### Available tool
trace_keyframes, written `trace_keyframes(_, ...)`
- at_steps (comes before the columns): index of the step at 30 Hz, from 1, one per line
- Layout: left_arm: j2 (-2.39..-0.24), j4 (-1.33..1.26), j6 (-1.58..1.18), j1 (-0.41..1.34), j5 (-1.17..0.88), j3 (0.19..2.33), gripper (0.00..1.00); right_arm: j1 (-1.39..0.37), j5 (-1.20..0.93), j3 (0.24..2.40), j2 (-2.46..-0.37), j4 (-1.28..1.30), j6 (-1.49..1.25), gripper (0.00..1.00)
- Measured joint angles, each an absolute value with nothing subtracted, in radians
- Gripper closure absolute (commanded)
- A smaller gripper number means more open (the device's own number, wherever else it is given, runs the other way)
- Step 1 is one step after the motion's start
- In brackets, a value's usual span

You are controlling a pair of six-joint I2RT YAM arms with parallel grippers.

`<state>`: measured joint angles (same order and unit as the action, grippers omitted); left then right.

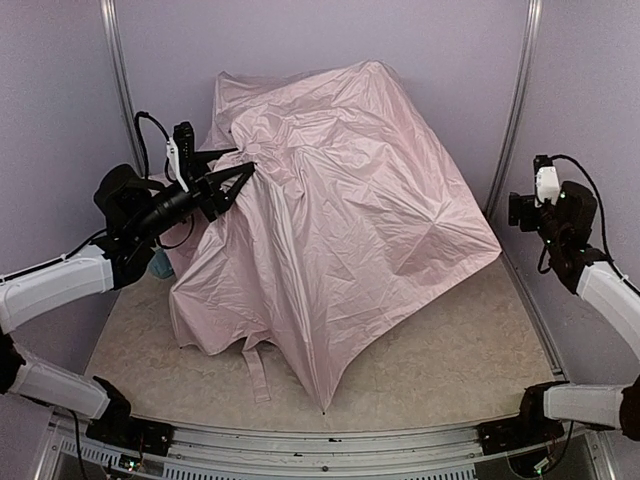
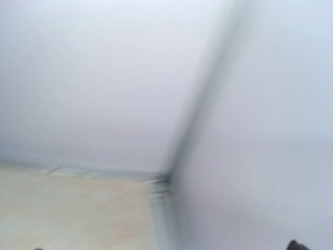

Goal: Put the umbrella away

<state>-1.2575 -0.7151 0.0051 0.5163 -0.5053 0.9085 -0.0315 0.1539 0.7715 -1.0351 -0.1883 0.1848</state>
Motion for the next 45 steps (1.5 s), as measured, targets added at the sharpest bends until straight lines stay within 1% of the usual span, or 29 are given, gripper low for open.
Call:
trace_keyframes(3, -1.251, -0.698, 0.035, 0.513, -0.466, 0.908, 1.0, 0.001, 0.252, 0.827, -1.009, -0.169, 0.15, 0.0)
trace_keyframes(6, -1.264, -0.667, 0.046, 0.512, -0.46, 0.91, 1.0, 0.001, 0.165, 0.847, -0.956, -0.166, 0.146, 0.0)
trace_keyframes(10, -1.306, -0.627, 0.059, 0.525, -0.467, 0.927, 1.0, -0.028, -0.302, 0.811, -0.849, -0.235, 0.17, 0.01)
trace_keyframes(12, -1.324, -0.606, 0.069, 0.544, -0.479, 0.935, 1.0, -0.118, -0.467, 0.804, -0.84, -0.252, 0.213, 0.01)
trace_keyframes(14, -1.336, -0.589, 0.084, 0.574, -0.5, 0.94, 1.0, -0.255, -0.553, 0.824, -0.882, -0.214, 0.286, 0.02)
trace_keyframes(16, -1.345, -0.57, 0.103, 0.609, -0.532, 0.947, 1.0, -0.36, -0.59, 0.865, -0.96, -0.153, 0.351, 0.03)
trace_keyframes(18, -1.357, -0.559, 0.115, 0.641, -0.575, 0.961, 1.0, -0.456, -0.619, 0.926, -1.085, -0.092, 0.4, 0.02)
trace_keyframes(20, -1.372, -0.558, 0.123, 0.667, -0.618, 0.974, 1.0, -0.524, -0.631, 0.964, -1.187, -0.052, 0.431, 0.02)
trace_keyframes(26, -1.482, -0.583, 0.107, 0.723, -0.711, 1.036, 1.0, -0.716, -0.664, 1.015, -1.351, -0.09, 0.492, 0.0)
trace_keyframes(29, -1.548, -0.617, 0.084, 0.759, -0.764, 1.078, 1.0, -0.773, -0.661, 1.03, -1.41, -0.133, 0.508, 0.0)
trace_keyframes(33, -1.612, -0.653, 0.054, 0.793, -0.804, 1.116, 1.0, -0.791, -0.649, 1.031, -1.45, -0.175, 0.5, 0.01)
trace_keyframes(35, -1.641, -0.684, 0.03, 0.799, -0.817, 1.135, 1.0, -0.794, -0.604, 1.031, -1.455, -0.194, 0.488, 0.03)
trace_keyframes(39, -1.694, -0.768, -0.019, 0.81, -0.828, 1.168, 1.0, -0.805, -0.485, 1.03, -1.455, -0.245, 0.459, 0.12)
trace_keyframes(40, -1.709, -0.794, -0.032, 0.812, -0.826, 1.175, 1.0, -0.806, -0.463, 1.029, -1.455, -0.255, 0.454, 0.16)
trace_keyframes(43, -1.749, -0.871, -0.086, 0.813, -0.826, 1.189, 1.0, -0.808, -0.424, 1.012, -1.447, -0.29, 0.429, 0.37)
trace_keyframes(45, -1.773, -0.93, -0.139, 0.813, -0.834, 1.189, 1.0, -0.808, -0.412, 0.983, -1.43, -0.317, 0.41, 0.49)
